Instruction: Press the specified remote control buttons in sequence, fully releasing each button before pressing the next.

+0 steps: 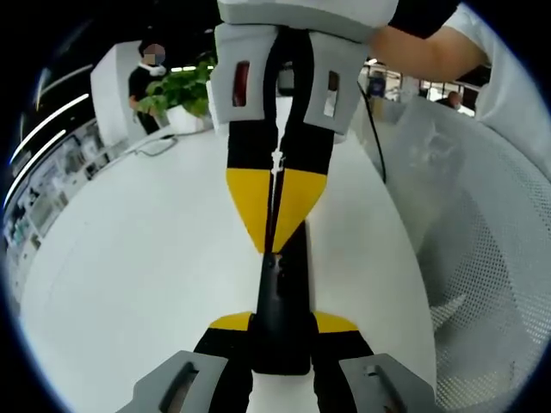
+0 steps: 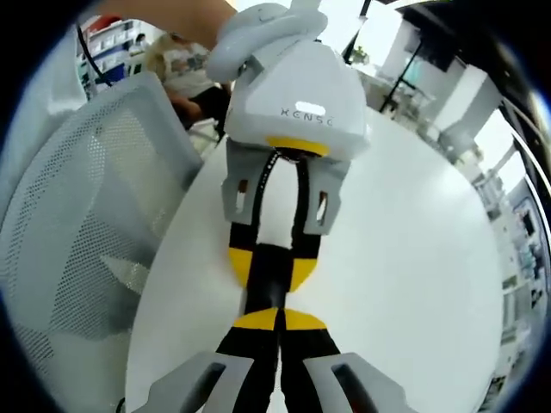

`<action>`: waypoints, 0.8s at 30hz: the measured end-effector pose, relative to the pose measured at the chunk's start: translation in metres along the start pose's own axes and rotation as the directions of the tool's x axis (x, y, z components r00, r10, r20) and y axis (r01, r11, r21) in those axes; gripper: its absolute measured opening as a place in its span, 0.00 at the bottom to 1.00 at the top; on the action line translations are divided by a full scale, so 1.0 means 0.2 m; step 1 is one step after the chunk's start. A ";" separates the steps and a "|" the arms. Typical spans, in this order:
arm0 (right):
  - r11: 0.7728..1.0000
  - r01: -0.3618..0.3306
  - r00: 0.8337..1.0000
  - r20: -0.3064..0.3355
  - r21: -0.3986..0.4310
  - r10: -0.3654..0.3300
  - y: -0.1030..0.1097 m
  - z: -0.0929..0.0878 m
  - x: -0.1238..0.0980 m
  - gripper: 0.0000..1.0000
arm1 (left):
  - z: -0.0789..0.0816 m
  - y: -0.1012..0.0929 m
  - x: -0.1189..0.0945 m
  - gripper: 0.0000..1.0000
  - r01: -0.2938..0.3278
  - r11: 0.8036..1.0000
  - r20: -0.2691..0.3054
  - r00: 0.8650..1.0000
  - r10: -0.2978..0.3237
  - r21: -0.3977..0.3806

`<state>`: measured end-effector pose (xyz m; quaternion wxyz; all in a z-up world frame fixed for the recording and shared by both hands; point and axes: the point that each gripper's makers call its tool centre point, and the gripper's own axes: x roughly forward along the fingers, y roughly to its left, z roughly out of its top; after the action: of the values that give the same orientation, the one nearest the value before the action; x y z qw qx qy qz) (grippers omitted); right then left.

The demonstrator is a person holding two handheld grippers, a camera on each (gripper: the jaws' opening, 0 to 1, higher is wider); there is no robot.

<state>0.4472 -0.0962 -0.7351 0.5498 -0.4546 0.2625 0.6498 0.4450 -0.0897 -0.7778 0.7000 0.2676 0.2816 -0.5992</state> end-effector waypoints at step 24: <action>1.000 -0.013 1.000 0.007 -0.009 0.013 0.00 0.02 0.04 0.00 | 0.00 0.00 0.00 0.24 0.001 1.000 0.009 1.000 -0.001 -0.006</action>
<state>0.4462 -0.0892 -0.7400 0.5444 -0.4531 0.2607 0.6561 0.4454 -0.0895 -0.7787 0.7017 0.2626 0.2806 -0.6000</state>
